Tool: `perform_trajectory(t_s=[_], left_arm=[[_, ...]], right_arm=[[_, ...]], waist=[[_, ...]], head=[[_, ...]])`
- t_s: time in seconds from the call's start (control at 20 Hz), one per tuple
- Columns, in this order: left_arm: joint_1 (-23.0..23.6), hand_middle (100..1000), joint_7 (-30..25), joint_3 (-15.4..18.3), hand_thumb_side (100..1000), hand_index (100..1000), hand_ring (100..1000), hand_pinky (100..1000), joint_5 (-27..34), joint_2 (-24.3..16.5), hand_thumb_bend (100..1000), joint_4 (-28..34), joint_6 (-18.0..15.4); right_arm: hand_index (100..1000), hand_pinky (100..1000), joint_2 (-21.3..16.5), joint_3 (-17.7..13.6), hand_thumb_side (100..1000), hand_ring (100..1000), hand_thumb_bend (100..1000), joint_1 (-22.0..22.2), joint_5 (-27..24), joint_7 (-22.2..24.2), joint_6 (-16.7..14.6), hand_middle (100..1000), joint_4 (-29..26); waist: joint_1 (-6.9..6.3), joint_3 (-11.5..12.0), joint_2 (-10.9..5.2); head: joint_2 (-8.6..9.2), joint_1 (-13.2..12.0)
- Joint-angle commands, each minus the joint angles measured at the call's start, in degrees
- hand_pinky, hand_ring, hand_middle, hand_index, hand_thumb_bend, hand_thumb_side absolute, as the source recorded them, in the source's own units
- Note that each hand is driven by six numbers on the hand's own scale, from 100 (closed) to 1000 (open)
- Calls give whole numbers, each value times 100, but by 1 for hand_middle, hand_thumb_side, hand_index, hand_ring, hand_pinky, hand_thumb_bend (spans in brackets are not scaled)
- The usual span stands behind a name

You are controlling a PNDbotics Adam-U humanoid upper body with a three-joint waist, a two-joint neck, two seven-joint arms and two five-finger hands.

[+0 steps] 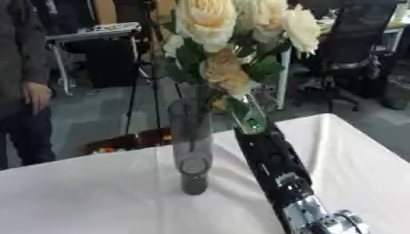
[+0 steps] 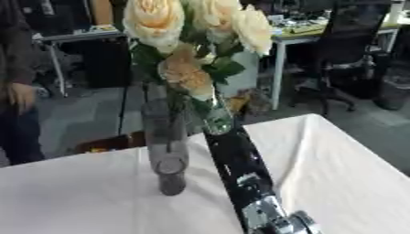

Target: Arrange flowers into the vase.

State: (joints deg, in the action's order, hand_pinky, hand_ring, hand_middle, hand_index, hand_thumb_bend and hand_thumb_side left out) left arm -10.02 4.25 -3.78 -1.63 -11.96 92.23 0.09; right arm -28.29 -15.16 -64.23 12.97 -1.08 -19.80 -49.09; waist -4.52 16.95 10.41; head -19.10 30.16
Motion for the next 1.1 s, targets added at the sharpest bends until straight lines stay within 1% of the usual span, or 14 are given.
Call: perform_trajectory(t_s=[0.05,0.15,0.2,0.4,0.45,0.7,0.75,0.9,1.0,1.05,1.1], left_arm=[[-30,648,33,64,1000,649,736,570,-37,-85,341,68,-12],[-30,648,35,66,1000,649,736,570,-40,-86,340,68,-12],[-27,648,36,68,1000,649,736,571,-40,-85,340,67,-12],[-23,648,38,70,1000,649,736,571,-40,-86,340,66,-12],[-22,648,39,71,1000,648,736,571,-40,-87,341,66,-12],[-12,648,53,83,1000,648,736,571,-41,-99,341,64,-11],[-9,648,53,82,1000,648,736,573,-42,-99,341,63,-11],[8,648,65,96,1000,648,736,574,-45,-104,341,59,-10],[14,648,70,101,1000,648,736,574,-46,-106,341,58,-12],[16,648,73,104,1000,648,736,574,-46,-106,341,58,-12],[18,648,76,106,1000,648,736,574,-46,-106,341,58,-13]], right_arm=[[172,100,-217,-37,1000,218,543,-77,12,-69,16,100,-14],[179,100,-235,-39,1000,234,538,-59,3,-76,27,100,2],[197,100,-243,-40,1000,273,531,-46,-3,-70,33,100,10],[197,100,-256,-44,1000,273,531,-27,-29,-42,44,100,14],[255,100,-261,-45,1000,369,520,-21,-32,-39,46,100,15],[255,100,-319,-57,1000,369,520,41,-83,0,56,100,10],[348,149,-345,-25,1000,523,528,62,-67,22,37,232,-23],[403,248,-429,123,1000,604,533,180,-43,249,-146,329,-154],[432,291,-470,139,1000,635,536,237,-106,448,-235,365,-198],[463,344,-490,145,1000,677,543,265,-142,550,-272,401,-221],[486,377,-511,158,1000,702,548,298,-172,655,-312,427,-245]], waist=[[88,-17,-144],[88,-32,-147],[86,-43,-151],[83,-55,-156],[83,-62,-158],[79,-112,-177],[84,-138,-182],[89,-215,-189],[94,-242,-193],[97,-255,-196],[101,-271,-199]], head=[[27,-28],[30,-31],[31,-33],[31,-35],[31,-36],[27,-49],[15,-61],[-20,-105],[-36,-124],[-44,-136],[-53,-147]])
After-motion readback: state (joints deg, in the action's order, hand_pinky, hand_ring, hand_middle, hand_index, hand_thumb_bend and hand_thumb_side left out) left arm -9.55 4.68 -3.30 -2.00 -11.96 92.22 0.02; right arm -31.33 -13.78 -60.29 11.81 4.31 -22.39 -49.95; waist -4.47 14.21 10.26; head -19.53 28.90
